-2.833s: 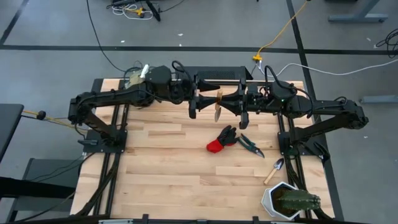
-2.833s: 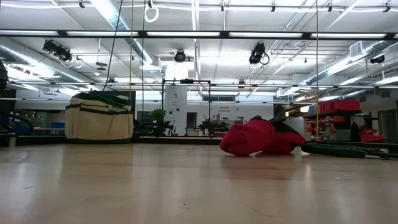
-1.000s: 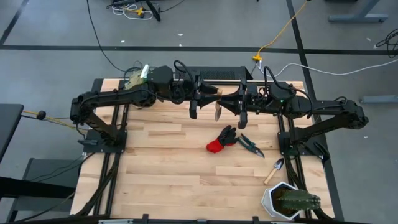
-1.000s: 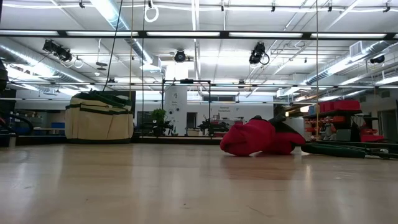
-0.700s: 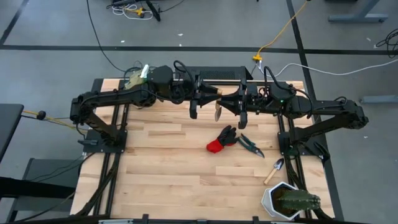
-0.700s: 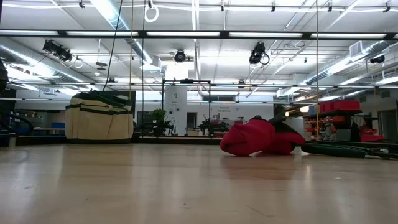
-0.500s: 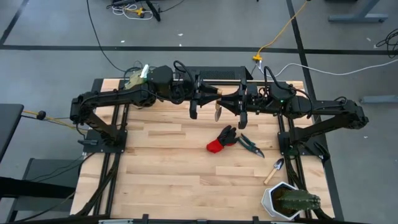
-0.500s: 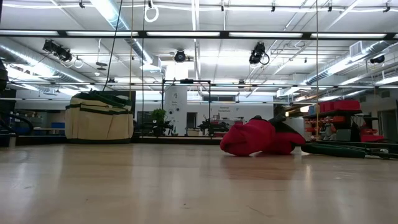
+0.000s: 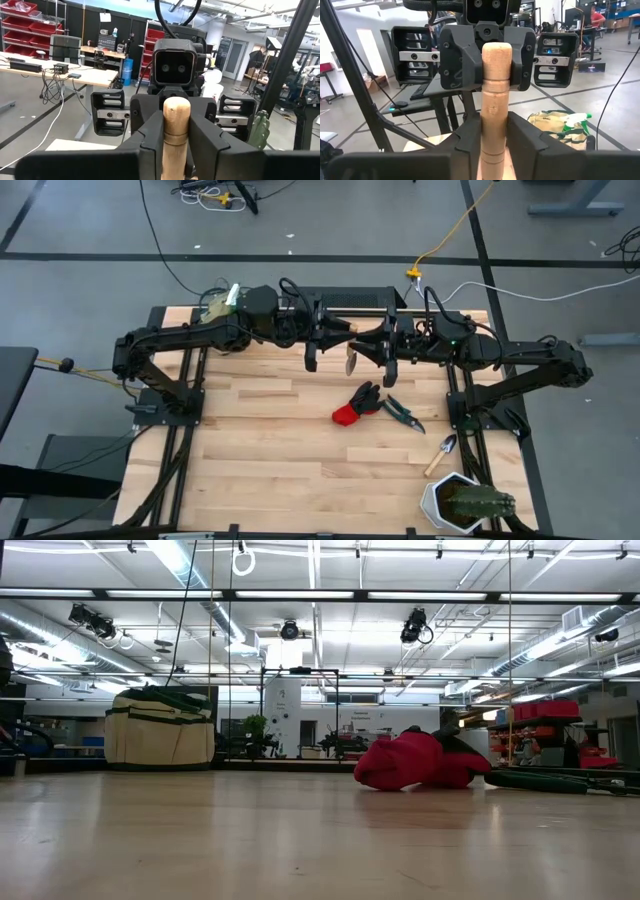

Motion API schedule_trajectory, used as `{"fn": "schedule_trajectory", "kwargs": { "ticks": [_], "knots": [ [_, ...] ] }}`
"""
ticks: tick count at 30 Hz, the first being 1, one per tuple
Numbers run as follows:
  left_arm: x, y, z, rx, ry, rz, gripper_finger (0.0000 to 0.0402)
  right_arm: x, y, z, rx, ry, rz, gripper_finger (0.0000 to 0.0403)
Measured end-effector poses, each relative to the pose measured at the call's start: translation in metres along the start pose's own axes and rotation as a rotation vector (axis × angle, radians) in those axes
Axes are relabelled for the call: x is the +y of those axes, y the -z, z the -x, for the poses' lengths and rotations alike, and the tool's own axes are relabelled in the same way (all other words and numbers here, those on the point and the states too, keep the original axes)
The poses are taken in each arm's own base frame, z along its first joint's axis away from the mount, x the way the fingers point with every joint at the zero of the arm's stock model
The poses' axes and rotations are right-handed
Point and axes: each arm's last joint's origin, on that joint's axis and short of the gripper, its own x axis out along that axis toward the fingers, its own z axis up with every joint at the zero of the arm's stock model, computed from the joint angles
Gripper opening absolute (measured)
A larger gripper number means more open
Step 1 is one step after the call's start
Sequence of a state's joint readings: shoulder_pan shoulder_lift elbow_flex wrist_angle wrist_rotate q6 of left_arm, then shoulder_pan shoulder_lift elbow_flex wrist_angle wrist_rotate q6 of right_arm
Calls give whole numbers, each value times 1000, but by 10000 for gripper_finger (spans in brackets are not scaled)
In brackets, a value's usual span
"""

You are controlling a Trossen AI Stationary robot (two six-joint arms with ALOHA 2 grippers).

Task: Pick & Place Garden tools in Gardening bag
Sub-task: Put the top trowel into the gardening bag

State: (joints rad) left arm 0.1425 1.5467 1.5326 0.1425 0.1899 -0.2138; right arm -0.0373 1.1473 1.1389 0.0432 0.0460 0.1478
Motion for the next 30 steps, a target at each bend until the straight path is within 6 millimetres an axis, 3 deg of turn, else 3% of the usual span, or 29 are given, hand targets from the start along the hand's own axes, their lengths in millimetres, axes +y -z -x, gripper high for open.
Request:
{"fn": "schedule_trajectory", "kwargs": {
  "ticks": [7,14,22,30],
  "knots": [
    [0,1,0,9,2,3,76,0,0,1,-1,2,-28,147],
    [-1,-2,5,18,6,4,75,1,-8,10,-29,-3,-28,169],
    [3,-22,24,-16,-36,-17,75,1,-18,29,-57,-7,-25,161],
    [6,-35,42,-24,-81,-34,75,0,-17,32,-38,20,0,129]
  ]
}}
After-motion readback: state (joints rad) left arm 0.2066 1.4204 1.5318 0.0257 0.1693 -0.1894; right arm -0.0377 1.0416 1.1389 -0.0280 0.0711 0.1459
